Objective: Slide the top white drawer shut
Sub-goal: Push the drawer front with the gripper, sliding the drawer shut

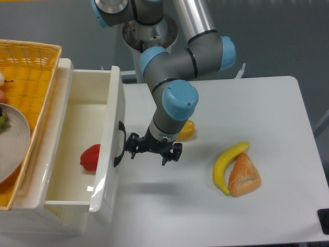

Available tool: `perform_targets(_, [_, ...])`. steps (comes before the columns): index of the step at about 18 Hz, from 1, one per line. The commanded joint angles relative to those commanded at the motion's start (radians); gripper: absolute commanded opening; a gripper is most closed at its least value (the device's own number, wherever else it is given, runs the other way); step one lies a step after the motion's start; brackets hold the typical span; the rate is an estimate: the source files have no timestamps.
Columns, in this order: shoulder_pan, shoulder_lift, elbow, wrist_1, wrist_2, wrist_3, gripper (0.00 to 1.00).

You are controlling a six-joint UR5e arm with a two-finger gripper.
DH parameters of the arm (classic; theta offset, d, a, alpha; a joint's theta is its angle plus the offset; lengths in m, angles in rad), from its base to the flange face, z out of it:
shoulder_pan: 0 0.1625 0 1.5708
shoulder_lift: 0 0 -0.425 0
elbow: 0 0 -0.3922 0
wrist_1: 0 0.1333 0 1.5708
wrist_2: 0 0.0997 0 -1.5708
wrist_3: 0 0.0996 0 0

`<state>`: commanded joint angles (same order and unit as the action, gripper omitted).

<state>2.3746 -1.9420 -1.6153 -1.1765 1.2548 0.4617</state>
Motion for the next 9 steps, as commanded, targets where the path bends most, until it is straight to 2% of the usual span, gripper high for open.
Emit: perform_targets(9, [-0.018,0.015,0.0,-0.008,0.0,0.0,1.0])
